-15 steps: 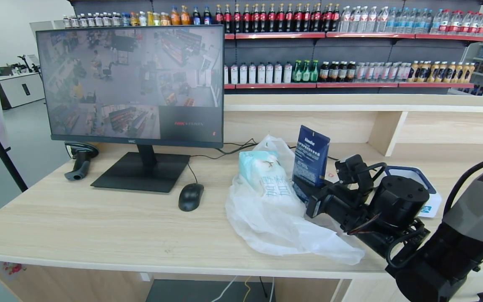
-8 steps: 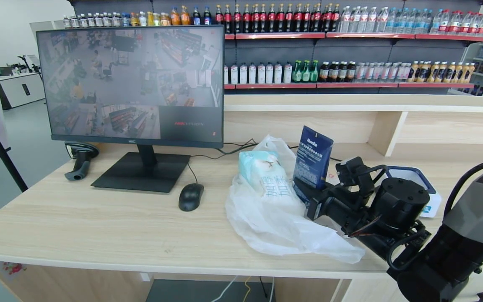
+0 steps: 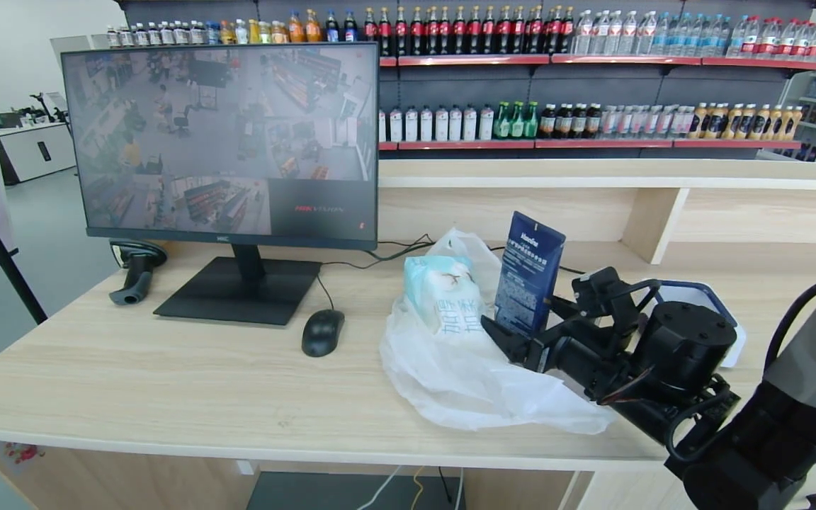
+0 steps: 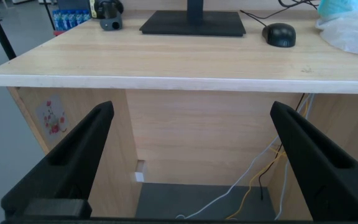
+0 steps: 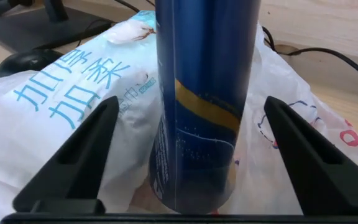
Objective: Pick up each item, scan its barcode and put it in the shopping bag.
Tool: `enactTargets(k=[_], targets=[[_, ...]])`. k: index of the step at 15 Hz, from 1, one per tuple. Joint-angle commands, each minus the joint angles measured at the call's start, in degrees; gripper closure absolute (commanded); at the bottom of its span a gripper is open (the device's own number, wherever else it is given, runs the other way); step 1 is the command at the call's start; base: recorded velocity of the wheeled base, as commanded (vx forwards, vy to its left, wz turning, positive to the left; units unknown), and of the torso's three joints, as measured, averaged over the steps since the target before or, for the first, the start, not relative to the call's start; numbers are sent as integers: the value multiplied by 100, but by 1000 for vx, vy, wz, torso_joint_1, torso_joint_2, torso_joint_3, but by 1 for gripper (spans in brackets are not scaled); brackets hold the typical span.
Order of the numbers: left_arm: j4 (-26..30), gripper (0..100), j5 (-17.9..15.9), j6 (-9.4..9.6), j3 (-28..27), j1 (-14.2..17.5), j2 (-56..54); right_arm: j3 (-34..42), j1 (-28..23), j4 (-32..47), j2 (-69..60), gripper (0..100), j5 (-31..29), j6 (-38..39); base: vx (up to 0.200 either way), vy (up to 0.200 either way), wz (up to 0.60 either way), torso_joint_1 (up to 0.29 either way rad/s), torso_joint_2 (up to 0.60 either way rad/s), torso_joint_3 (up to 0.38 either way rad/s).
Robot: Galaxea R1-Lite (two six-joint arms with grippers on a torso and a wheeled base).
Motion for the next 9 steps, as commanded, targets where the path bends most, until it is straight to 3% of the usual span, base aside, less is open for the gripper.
enactTargets(k=[1, 5, 9], targets=[[-1, 0, -2, -2, 0, 2, -2, 73, 4, -45, -319, 0, 1, -6, 0, 0, 0, 0, 0, 0], [7, 0, -2, -64, 0, 2, -2, 196, -4, -45, -618, 0, 1, -6, 0, 0, 0, 0, 0, 0], [7, 0, -2, -99, 0, 2, -2, 873, -31, -45, -1611, 0, 1, -6, 0, 0, 0, 0, 0, 0]])
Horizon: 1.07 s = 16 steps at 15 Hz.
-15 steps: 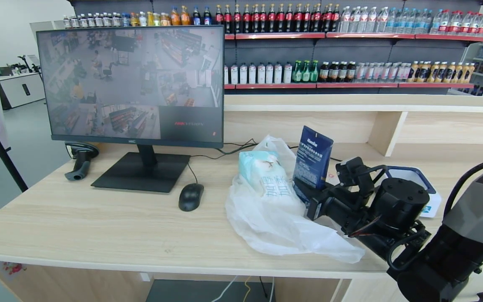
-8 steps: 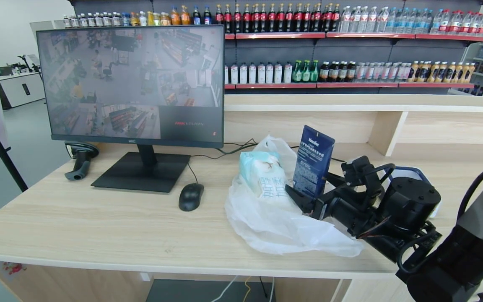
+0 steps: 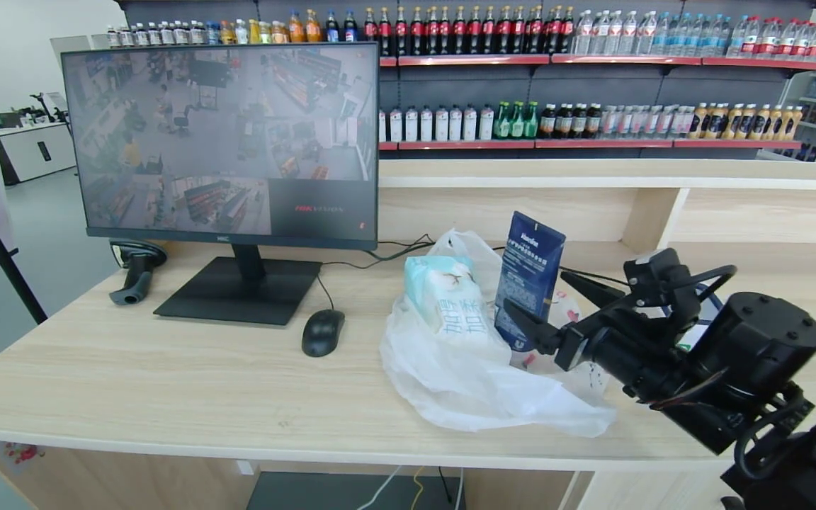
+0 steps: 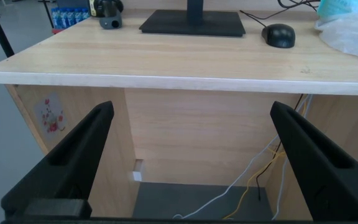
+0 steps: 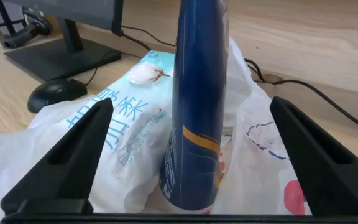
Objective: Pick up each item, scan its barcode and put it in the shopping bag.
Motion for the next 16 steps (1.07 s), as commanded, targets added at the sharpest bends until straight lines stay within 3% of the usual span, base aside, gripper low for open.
enactTargets(k=[1, 5, 7, 8, 9, 12, 13, 14, 16], targets=[[0, 0, 0, -25, 0, 2, -2, 466, -13, -9, -850, 0, 1, -9, 0, 0, 0, 0, 0, 0], [0, 0, 0, -51, 0, 2, -2, 2144, -162, -9, -2555, 0, 1, -17, 0, 0, 0, 0, 0, 0], [0, 0, 0, -60, 0, 2, -2, 2267, -171, -9, -3311, 0, 1, 71, 0, 0, 0, 0, 0, 0], [0, 0, 0, -60, 0, 2, -2, 2267, -171, 465, -3794, 0, 1, 238, 0, 0, 0, 0, 0, 0], [0, 0, 0, -60, 0, 2, -2, 2267, -171, 1362, -4374, 0, -16, 299, 0, 0, 0, 0, 0, 0], [0, 0, 0, -60, 0, 2, -2, 2267, -118, 5150, -6528, 0, -8, 211, 0, 0, 0, 0, 0, 0], [0, 0, 0, -60, 0, 2, -2, 2267, -83, 5747, -6914, 0, -8, 194, 0, 0, 0, 0, 0, 0], [0, 0, 0, -69, 0, 2, -2, 2267, 40, 7347, -8075, 0, 1, 167, 0, 0, 0, 0, 0, 0], [0, 0, 0, -87, 0, 2, -2, 2215, 154, 8868, -9472, 0, 10, 115, 0, 0, 0, 0, 0, 0]])
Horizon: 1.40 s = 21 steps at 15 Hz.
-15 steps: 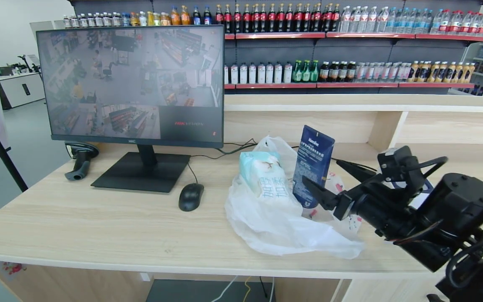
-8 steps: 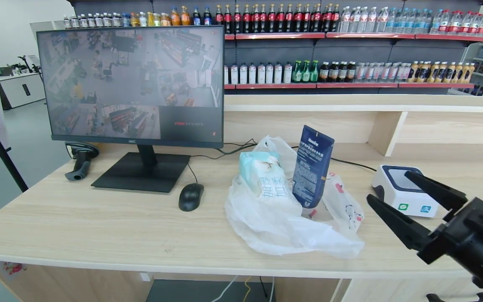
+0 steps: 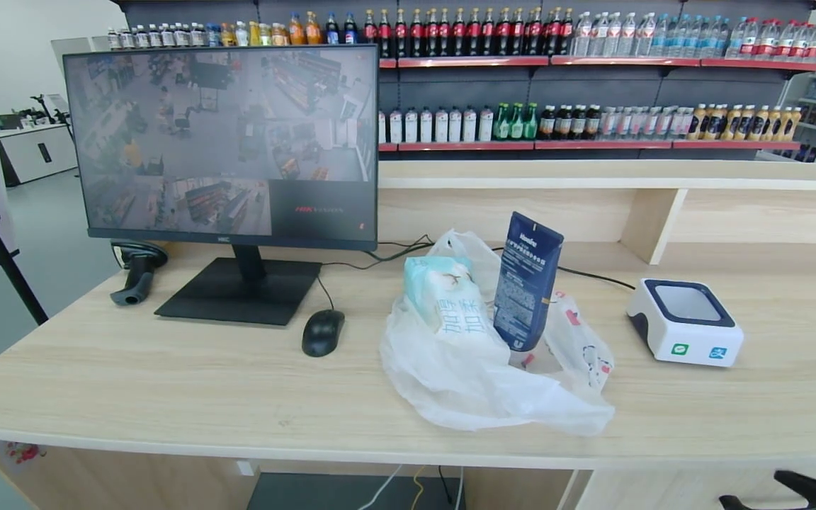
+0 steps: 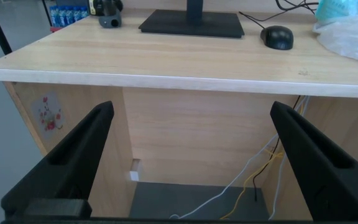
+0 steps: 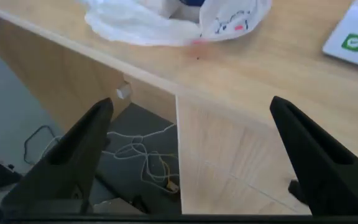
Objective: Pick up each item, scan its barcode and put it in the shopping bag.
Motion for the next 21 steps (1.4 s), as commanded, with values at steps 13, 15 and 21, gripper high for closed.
enactTargets(k=[13, 15, 21], targets=[[0, 0, 0, 1, 0, 1, -2, 13, -2582, 2194, -3633, 0, -264, -198, -15, 0, 0, 0, 0, 0], [0, 0, 0, 1, 0, 1, -2, 13, -2582, 2194, -3633, 0, -273, -198, -200, 0, 0, 14, 0, 0], [0, 0, 0, 1, 0, 1, -2, 13, -2573, 2194, -3633, 0, -273, -189, -100, 0, 0, -3, 0, 2]])
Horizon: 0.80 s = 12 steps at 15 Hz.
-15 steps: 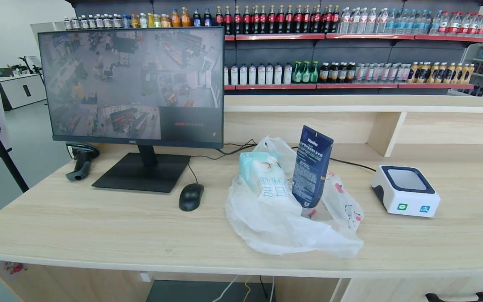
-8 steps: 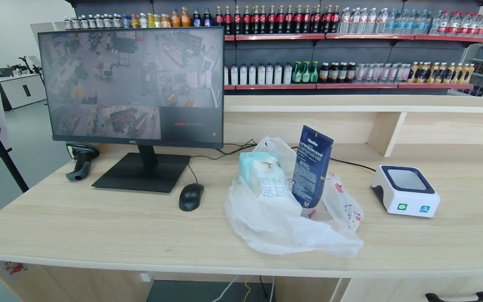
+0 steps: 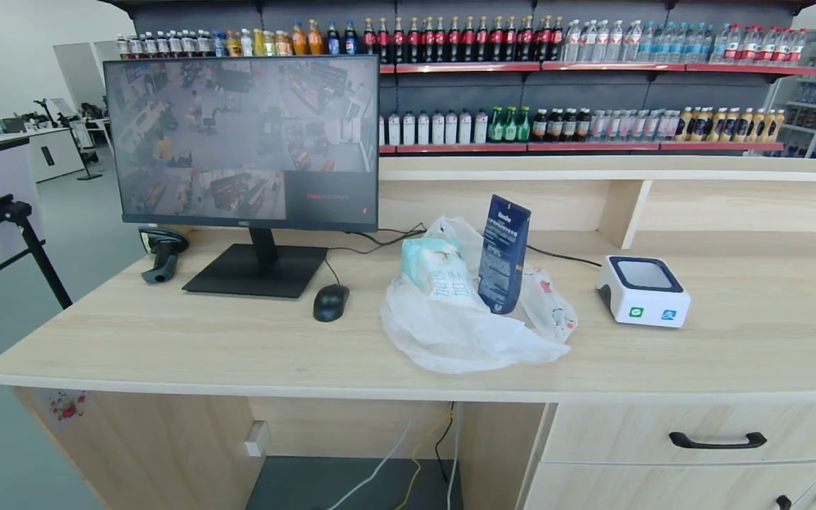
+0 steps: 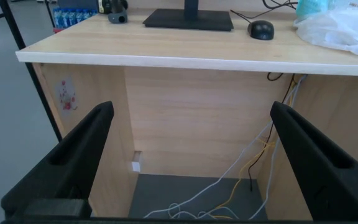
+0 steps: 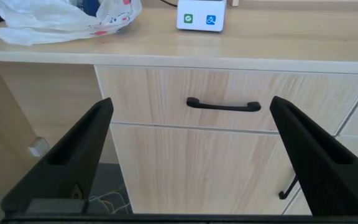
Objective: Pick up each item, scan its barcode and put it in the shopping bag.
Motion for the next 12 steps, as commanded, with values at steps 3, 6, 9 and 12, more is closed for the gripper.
enactTargets(k=[3, 6, 9, 12], targets=[[0, 0, -2, -36, 0, 2, -2, 0, 7, 4, 11, 0, 1, -1, 0, 0, 0, 0, 0, 0], [0, 0, -2, -45, 0, 2, -2, 0, 7, 4, 11, 0, 1, -1, 0, -133, 0, 2, -3, 0], [0, 0, -2, -54, 0, 2, -2, 0, 7, 4, 11, 0, 1, -1, 0, -200, 0, 7, 2, 2], [0, 0, -2, -63, 0, 2, -2, 0, 7, 4, 11, 0, 1, -1, 0, -200, 0, -1, 4, 1]])
